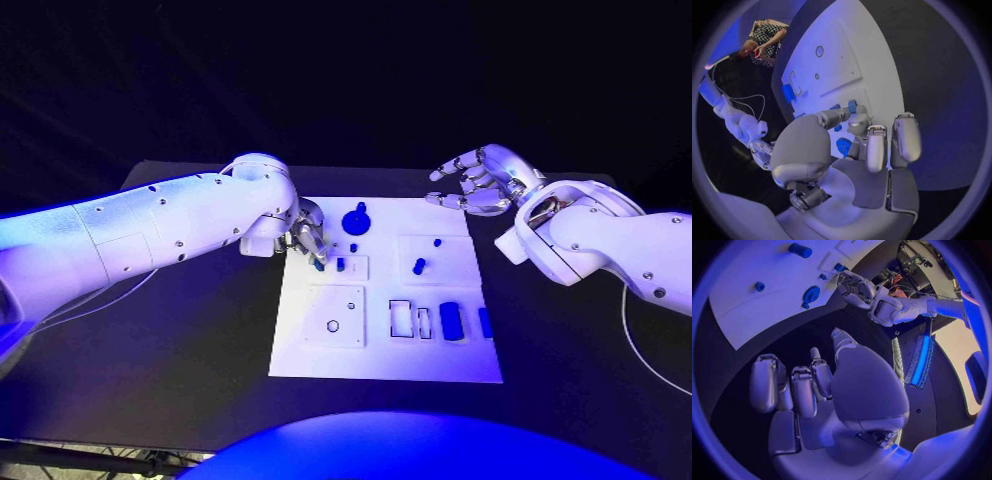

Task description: Assemble the parts on the task board

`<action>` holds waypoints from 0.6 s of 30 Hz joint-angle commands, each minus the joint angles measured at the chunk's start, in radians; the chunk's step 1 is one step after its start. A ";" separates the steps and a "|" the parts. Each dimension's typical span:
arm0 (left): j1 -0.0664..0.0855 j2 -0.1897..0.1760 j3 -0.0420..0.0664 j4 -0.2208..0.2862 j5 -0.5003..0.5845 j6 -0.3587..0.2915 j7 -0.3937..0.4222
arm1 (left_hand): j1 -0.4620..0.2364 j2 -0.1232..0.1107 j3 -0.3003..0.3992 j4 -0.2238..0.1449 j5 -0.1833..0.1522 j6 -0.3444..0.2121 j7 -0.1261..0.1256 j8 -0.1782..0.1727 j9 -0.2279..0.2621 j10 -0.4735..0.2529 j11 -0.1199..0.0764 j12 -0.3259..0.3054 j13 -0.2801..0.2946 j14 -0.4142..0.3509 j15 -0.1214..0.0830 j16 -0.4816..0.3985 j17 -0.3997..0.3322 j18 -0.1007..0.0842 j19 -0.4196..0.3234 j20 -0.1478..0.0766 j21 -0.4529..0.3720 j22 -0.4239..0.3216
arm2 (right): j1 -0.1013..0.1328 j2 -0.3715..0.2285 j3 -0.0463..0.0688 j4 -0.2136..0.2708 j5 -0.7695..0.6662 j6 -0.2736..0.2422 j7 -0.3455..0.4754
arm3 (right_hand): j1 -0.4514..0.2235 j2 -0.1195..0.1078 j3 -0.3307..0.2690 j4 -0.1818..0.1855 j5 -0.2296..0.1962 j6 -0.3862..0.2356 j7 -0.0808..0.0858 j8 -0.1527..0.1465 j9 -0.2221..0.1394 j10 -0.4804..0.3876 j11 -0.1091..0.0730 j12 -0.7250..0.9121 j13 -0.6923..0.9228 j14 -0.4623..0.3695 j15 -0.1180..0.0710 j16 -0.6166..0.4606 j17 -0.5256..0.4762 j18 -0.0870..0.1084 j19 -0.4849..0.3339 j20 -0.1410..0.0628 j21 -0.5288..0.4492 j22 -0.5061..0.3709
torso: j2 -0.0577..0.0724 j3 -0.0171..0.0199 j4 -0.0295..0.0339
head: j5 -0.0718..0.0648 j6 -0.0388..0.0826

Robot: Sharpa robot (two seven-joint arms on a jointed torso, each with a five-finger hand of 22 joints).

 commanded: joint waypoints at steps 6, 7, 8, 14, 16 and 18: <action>-0.009 0.003 -0.006 -0.003 0.011 0.037 -0.013 | -0.034 -0.015 0.064 -0.081 -0.007 0.036 -0.030 -0.018 -0.002 0.004 -0.001 -0.002 -0.001 0.086 -0.009 -0.005 0.213 -0.010 0.000 -0.001 -0.008 -0.003 | -0.001 -0.001 0.000 0.002 -0.009 0.005 0.012 | -0.003 -0.004 0.003 0.005 0.000 0.004 -0.004 0.006 -0.002 -0.005 -0.001 -0.002 0.049 0.080 -0.006 -0.007 0.168 0.019 -0.002 -0.007 -0.007 0.116 | 0.000 -0.0003 -0.0002 | -0.001 0.000; -0.009 0.003 -0.007 -0.004 0.011 0.036 -0.013 | -0.040 -0.018 0.058 -0.077 -0.008 0.038 -0.031 -0.020 -0.002 0.004 -0.002 -0.002 -0.001 0.086 -0.009 -0.005 0.213 -0.010 0.000 -0.001 -0.008 -0.003 | -0.001 -0.001 0.000 0.002 -0.010 0.006 0.012 | -0.003 -0.004 0.003 0.005 0.000 0.004 -0.004 0.006 -0.002 -0.005 -0.001 -0.002 0.049 0.080 -0.006 -0.007 0.168 0.019 -0.002 -0.007 -0.007 0.116 | 0.000 -0.0002 -0.0001 | -0.001 0.000; -0.009 0.003 -0.007 -0.004 0.012 0.035 -0.013 | -0.046 -0.021 0.052 -0.073 -0.008 0.040 -0.032 -0.023 -0.003 0.003 -0.002 -0.002 -0.001 0.086 -0.010 -0.006 0.212 -0.010 0.000 -0.001 -0.008 -0.003 | -0.001 -0.001 0.000 0.002 -0.010 0.005 0.011 | -0.003 -0.004 0.003 0.005 0.000 0.004 -0.004 0.006 -0.002 -0.005 -0.001 -0.002 0.049 0.080 -0.006 -0.007 0.168 0.019 -0.002 -0.007 -0.007 0.116 | 0.000 -0.0002 0.0000 | -0.001 0.000; -0.009 0.004 -0.007 -0.006 0.018 0.036 -0.012 | -0.069 -0.027 0.038 -0.058 -0.008 0.046 -0.033 -0.033 -0.004 0.001 -0.003 -0.003 -0.002 0.086 -0.011 -0.006 0.211 -0.010 0.000 -0.002 -0.010 -0.005 | -0.001 -0.001 0.000 0.001 -0.010 0.004 0.010 | -0.003 -0.004 0.003 0.005 0.000 0.004 -0.004 0.006 -0.002 -0.005 -0.001 -0.002 0.049 0.080 -0.006 -0.007 0.168 0.019 -0.002 -0.007 -0.007 0.116 | 0.000 -0.0003 -0.0005 | 0.000 0.000; -0.009 0.004 -0.007 -0.007 0.018 0.036 -0.012 | -0.076 -0.030 0.033 -0.054 -0.009 0.048 -0.033 -0.036 -0.005 0.000 -0.003 -0.003 -0.001 0.085 -0.011 -0.007 0.210 -0.010 -0.001 -0.002 -0.011 -0.005 | -0.001 -0.001 0.000 0.001 -0.010 0.004 0.010 | -0.003 -0.004 0.003 0.005 0.000 0.004 -0.004 0.006 -0.002 -0.005 -0.001 -0.002 0.049 0.080 -0.006 -0.007 0.168 0.019 -0.002 -0.007 -0.007 0.116 | 0.000 -0.0004 -0.0003 | -0.002 0.000; -0.009 0.005 -0.009 -0.008 0.018 0.036 -0.011 | -0.084 -0.036 0.028 -0.049 -0.011 0.049 -0.033 -0.040 -0.005 -0.002 -0.003 -0.005 -0.003 0.085 -0.010 -0.008 0.208 -0.010 -0.002 -0.002 -0.012 -0.007 | -0.001 -0.001 0.000 0.002 -0.010 0.005 0.008 | -0.003 -0.004 0.003 0.005 0.000 0.004 -0.004 0.006 -0.002 -0.005 -0.001 -0.002 0.049 0.080 -0.006 -0.007 0.168 0.019 -0.002 -0.007 -0.007 0.116 | 0.000 -0.0003 0.0000 | -0.001 0.000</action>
